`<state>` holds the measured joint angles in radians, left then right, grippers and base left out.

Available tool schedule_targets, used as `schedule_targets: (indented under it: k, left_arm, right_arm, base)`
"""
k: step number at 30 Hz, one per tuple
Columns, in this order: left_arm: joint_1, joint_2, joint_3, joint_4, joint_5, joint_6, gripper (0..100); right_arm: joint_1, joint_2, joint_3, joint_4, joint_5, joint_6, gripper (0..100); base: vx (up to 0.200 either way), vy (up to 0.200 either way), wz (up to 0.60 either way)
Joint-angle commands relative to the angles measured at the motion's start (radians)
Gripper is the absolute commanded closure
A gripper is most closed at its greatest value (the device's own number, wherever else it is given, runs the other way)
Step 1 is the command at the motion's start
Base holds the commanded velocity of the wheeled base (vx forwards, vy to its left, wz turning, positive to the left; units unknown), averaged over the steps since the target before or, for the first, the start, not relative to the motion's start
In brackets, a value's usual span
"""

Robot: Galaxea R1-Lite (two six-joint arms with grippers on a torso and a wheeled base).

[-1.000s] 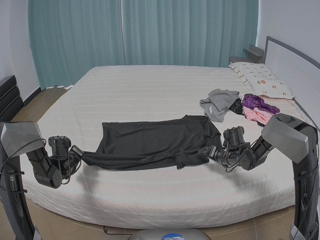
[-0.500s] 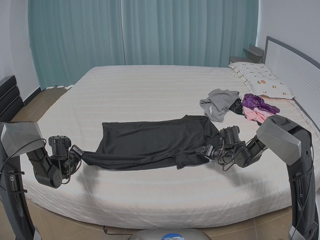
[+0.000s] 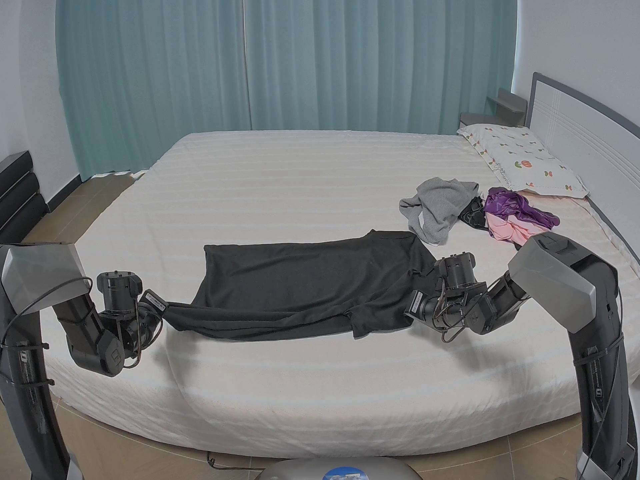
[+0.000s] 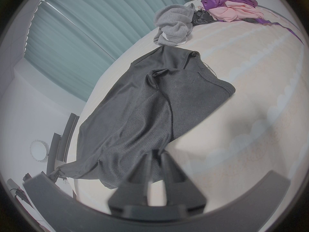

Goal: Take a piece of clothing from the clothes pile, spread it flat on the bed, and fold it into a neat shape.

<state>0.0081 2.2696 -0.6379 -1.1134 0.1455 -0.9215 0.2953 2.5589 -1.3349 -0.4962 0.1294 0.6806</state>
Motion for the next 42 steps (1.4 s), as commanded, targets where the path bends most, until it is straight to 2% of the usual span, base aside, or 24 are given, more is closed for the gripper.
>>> schedule_targets:
  k: [1, 9, 13, 22, 23, 26, 31, 34, 37, 39, 42]
  left_arm:
    - [0.001, -0.001, 0.0, 0.0, 0.0, 0.0, 100]
    - [0.0, -0.004, 0.004, 0.004, -0.006, 0.001, 100]
    - [-0.002, -0.015, 0.024, 0.007, -0.006, 0.01, 100]
    - [-0.017, -0.055, 0.087, 0.014, -0.04, 0.059, 100]
    - [-0.017, -0.067, 0.112, 0.015, -0.047, 0.093, 100]
    - [-0.023, -0.082, 0.152, 0.038, -0.058, 0.15, 100]
    - [-0.039, -0.104, 0.175, 0.083, -0.064, 0.174, 100]
    - [-0.051, -0.13, 0.184, 0.127, -0.066, 0.194, 100]
    - [-0.062, -0.145, 0.195, 0.167, -0.066, 0.214, 100]
    - [-0.069, -0.143, 0.21, 0.188, -0.064, 0.243, 100]
    - [-0.069, -0.136, 0.214, 0.188, -0.064, 0.256, 100]
  right_arm:
    - [0.001, 0.001, 0.0, -0.001, -0.005, 0.0, 100]
    - [-0.018, -0.106, 0.099, -0.001, -0.016, -0.004, 100]
    - [-0.038, -0.241, 0.257, -0.007, 0.003, -0.016, 100]
    - [-0.07, -0.401, 0.523, -0.015, 0.061, -0.056, 100]
    - [-0.079, -0.442, 0.589, -0.015, 0.084, -0.079, 100]
    - [-0.104, -0.5, 0.671, -0.012, 0.093, -0.122, 100]
    - [-0.14, -0.571, 0.781, -0.009, 0.122, -0.219, 100]
    - [-0.147, -0.602, 0.813, -0.001, 0.133, -0.23, 100]
    - [-0.147, -0.606, 0.849, 0.001, 0.13, -0.243, 100]
    - [-0.15, -0.585, 0.896, 0.01, 0.131, -0.326, 100]
    - [-0.148, -0.551, 0.908, 0.005, 0.133, -0.366, 100]
  base:
    - [0.0, 0.0, 0.0]
    - [0.0, 0.0, 0.0]
    - [0.0, 0.0, 0.0]
    - [0.0, 0.0, 0.0]
    - [0.0, 0.0, 0.0]
    - [0.0, 0.0, 0.0]
    - [0.0, 0.0, 0.0]
    - [0.0, 0.0, 0.0]
    - [0.0, 0.0, 0.0]
    - [0.0, 0.0, 0.0]
    - [0.0, 0.0, 0.0]
